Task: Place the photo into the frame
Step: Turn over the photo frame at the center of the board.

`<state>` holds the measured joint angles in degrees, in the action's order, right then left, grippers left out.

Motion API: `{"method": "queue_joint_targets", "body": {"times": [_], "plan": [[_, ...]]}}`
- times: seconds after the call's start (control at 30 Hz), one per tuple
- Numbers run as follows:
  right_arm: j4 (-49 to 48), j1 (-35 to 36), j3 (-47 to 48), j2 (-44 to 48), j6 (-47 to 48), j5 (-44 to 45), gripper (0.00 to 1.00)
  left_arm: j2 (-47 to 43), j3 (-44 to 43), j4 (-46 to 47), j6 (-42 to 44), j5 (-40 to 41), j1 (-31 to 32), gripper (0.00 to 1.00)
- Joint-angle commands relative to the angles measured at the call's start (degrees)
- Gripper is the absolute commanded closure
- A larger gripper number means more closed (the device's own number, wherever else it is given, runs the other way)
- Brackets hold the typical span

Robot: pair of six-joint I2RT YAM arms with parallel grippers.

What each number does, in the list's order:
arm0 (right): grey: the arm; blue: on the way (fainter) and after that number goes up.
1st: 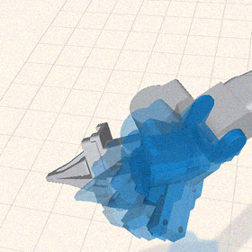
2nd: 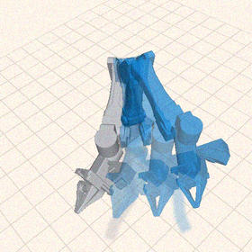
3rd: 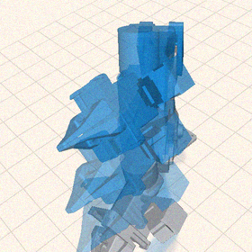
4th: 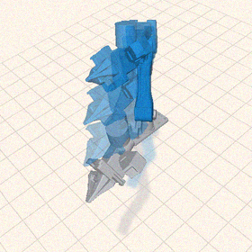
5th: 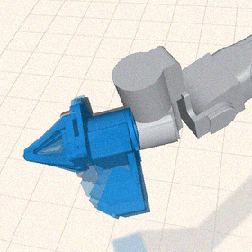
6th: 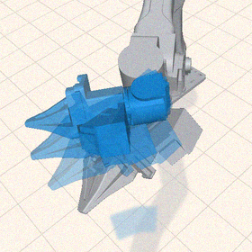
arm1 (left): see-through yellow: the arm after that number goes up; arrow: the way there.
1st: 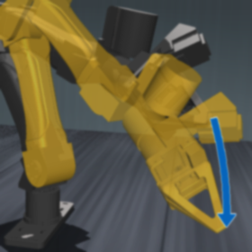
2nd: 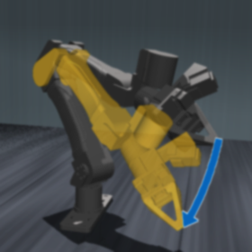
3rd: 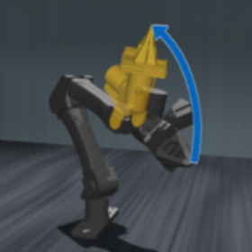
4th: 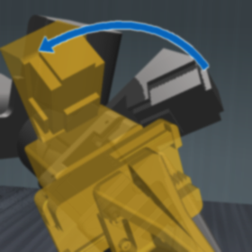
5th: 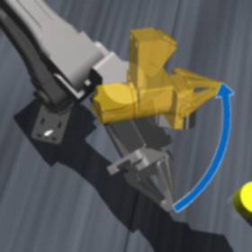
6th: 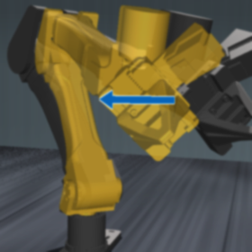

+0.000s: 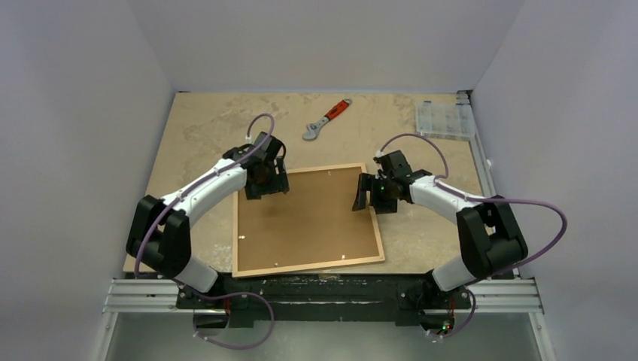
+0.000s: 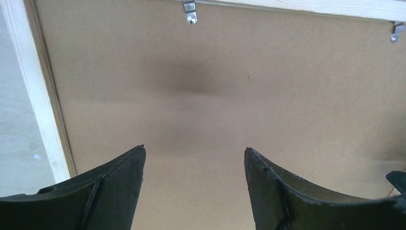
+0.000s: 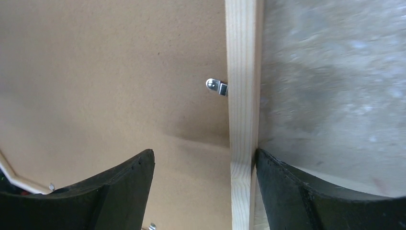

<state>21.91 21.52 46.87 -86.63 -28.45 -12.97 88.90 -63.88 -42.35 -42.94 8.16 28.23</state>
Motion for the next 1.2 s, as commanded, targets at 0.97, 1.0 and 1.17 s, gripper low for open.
{"method": "queue_joint_targets", "body": {"times": [0.97, 1.0, 1.17], "plan": [[7.6, 4.9, -12.7, 10.9, -0.3, -2.3, 0.69, -28.8, 16.7, 6.7, -5.7, 5.3, 37.6, 0.0], [7.8, 4.9, -12.2, 11.1, -0.3, -2.2, 0.76, -26.9, 15.2, 6.4, -5.3, 6.3, 39.1, 0.0], [11.4, 4.9, -7.1, 12.3, 0.8, -1.7, 1.0, -16.0, 6.1, 1.9, -2.8, 13.5, 47.1, 0.0]]}}
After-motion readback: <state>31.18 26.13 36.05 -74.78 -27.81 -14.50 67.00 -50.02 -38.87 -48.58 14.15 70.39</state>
